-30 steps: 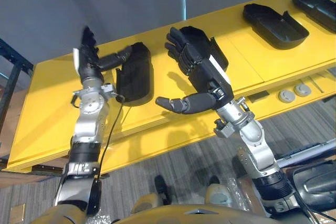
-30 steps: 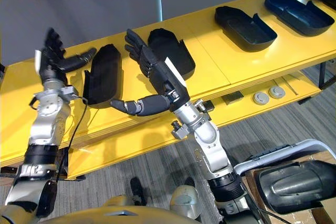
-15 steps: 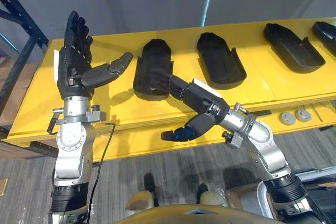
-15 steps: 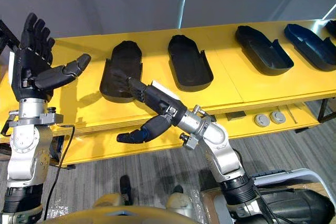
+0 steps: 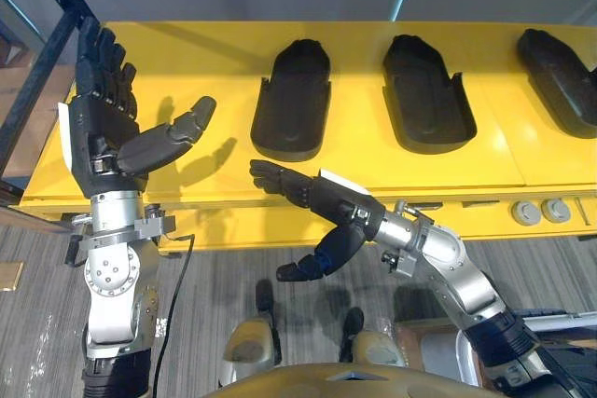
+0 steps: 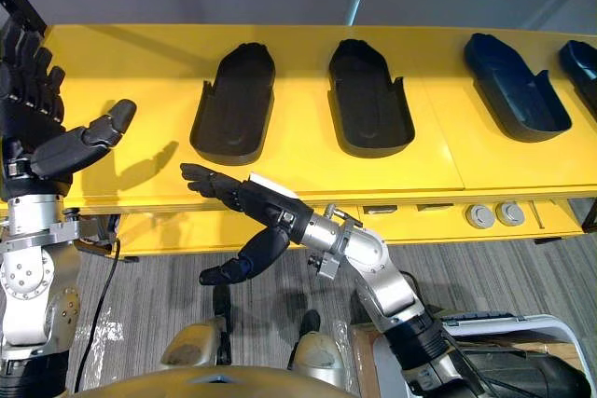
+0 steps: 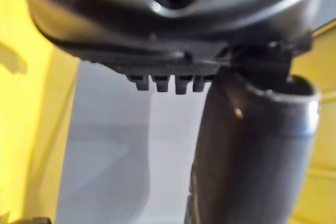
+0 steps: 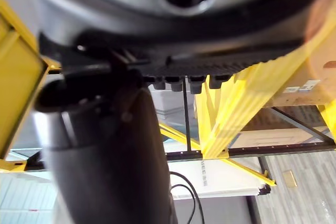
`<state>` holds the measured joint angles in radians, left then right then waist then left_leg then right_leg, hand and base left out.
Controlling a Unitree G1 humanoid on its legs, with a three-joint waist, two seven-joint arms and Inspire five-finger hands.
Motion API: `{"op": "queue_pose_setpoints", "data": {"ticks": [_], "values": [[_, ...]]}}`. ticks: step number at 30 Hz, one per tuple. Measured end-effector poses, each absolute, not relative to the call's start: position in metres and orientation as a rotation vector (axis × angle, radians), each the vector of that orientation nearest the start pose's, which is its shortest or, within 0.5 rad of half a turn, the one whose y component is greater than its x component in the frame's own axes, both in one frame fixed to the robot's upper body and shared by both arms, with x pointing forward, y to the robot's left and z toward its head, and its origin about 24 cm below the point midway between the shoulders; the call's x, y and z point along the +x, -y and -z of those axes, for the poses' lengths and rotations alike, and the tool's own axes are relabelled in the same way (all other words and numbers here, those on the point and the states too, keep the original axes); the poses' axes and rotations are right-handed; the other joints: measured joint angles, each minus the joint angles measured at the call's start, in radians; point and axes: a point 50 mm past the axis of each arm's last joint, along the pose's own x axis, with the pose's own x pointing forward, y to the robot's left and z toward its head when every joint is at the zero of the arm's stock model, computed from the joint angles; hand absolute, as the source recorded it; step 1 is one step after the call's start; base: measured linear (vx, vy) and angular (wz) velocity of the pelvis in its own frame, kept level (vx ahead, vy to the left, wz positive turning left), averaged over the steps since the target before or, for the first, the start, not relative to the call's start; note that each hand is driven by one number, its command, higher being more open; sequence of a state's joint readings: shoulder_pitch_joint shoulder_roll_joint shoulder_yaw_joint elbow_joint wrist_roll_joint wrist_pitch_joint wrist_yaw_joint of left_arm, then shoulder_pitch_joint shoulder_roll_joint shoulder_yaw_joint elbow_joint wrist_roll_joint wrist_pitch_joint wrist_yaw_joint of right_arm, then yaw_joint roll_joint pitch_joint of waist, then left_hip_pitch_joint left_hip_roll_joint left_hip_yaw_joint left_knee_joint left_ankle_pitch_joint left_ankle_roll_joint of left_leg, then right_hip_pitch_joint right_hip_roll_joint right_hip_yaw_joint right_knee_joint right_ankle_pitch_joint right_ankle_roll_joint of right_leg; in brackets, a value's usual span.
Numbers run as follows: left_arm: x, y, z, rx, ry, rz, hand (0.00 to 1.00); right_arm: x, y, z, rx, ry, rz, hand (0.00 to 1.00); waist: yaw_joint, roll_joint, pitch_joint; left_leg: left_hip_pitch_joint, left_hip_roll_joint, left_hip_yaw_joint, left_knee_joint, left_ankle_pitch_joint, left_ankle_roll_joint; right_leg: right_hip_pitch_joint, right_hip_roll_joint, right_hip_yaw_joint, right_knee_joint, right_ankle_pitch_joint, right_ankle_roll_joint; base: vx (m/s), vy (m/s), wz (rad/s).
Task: Walk over and take three plastic housings, then place them on the shelf
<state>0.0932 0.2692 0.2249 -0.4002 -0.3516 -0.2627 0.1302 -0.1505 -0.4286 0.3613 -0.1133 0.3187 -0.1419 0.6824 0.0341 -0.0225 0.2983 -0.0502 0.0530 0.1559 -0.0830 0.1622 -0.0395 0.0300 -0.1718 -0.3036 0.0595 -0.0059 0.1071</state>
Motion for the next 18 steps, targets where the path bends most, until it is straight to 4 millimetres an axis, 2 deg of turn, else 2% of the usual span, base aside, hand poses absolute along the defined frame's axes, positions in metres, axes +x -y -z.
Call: {"op": "queue_pose_setpoints", "data": {"ticks": [4,9,18], "values": [[0.208,-0.238,-0.154,-0.08,0.619,-0.247,1.0,0.25,0.104,-0.095,-0.169,0.242,-1.01,1.0,0.016,-0.005,0.026,-0.012,-0.002,-0.004,0.0,0.006,0.008,-0.011,-0.002,-0.002,0.012,0.003,0.004,0.03,-0.01,0.03],[0.208,-0.237,-0.151,-0.118,0.62,-0.256,1.0,0.264,0.108,-0.107,-0.189,0.314,-0.894,1.0,0.013,-0.002,0.065,-0.013,-0.004,-0.009,0.0,0.005,0.007,-0.015,-0.007,-0.007,0.027,-0.005,-0.006,0.0,0.001,0.02],[0.207,-0.235,-0.149,-0.141,0.62,-0.267,1.0,0.271,0.112,-0.118,-0.211,0.372,-0.827,1.0,0.012,0.0,0.087,-0.033,-0.005,-0.012,0.009,0.006,0.008,-0.038,-0.01,-0.008,0.044,-0.011,-0.009,0.0,-0.002,0.01]]}}
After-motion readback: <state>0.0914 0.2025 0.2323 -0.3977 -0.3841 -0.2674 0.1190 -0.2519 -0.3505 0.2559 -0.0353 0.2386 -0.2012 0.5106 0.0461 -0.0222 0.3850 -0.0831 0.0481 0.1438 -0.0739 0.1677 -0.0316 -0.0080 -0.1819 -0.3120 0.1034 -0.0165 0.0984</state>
